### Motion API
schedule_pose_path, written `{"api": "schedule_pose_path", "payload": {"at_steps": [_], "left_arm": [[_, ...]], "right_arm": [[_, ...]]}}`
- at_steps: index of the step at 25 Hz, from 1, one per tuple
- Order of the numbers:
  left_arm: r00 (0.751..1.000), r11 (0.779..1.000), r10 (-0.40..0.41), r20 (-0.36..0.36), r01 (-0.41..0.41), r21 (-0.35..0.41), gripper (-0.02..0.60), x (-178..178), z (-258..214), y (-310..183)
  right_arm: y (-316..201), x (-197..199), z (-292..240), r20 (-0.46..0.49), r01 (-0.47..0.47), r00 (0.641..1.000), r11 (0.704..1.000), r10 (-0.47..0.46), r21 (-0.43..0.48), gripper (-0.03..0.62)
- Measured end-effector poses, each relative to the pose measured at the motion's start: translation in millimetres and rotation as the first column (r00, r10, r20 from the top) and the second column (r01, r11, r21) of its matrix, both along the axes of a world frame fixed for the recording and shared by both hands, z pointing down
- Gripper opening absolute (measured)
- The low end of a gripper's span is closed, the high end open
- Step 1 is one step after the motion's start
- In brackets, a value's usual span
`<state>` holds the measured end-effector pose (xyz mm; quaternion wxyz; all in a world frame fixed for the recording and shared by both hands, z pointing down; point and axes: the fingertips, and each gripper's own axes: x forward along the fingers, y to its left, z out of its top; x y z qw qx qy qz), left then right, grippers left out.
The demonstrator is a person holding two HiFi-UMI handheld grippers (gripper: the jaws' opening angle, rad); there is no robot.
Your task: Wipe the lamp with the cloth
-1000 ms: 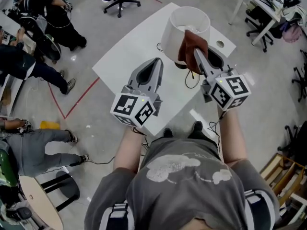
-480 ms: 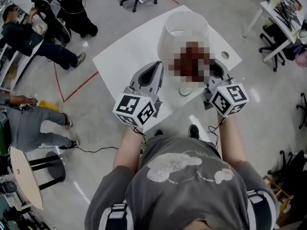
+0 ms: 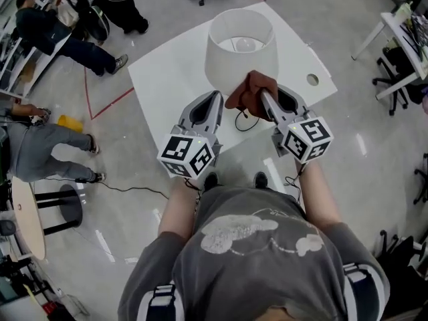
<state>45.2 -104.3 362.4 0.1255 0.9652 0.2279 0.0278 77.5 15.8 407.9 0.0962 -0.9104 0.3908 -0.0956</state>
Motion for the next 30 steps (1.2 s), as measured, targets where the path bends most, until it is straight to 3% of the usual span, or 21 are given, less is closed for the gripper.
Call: {"api": "schedule_pose_path", "payload": {"at_steps": [11,14,19,30], "left_arm": [[0.99,0.991,-0.13,0.056,0.131,-0.01,0.009,-23,26,25],[0.99,0.991,-0.132,0.052,0.133,-0.027,0.009,-28,24,18],[0.992,0.992,-0.123,-0.031,0.122,-0.017,0.009,-20,-3,4],[0.986,0.996,-0.085,-0.144,0.084,-0.014,0.009,25,-62,7]], "right_arm": [[32,3,43,0.06,0.072,0.996,0.997,-0.07,-0.036,0.086],[23,-7,37,0.014,0.137,0.99,0.99,-0.137,-0.026,0.086],[8,-23,8,-0.092,0.246,0.964,0.968,-0.249,-0.047,0.086],[27,30,-88,-0.233,0.166,0.957,0.985,-0.17,-0.037,0.086]]}}
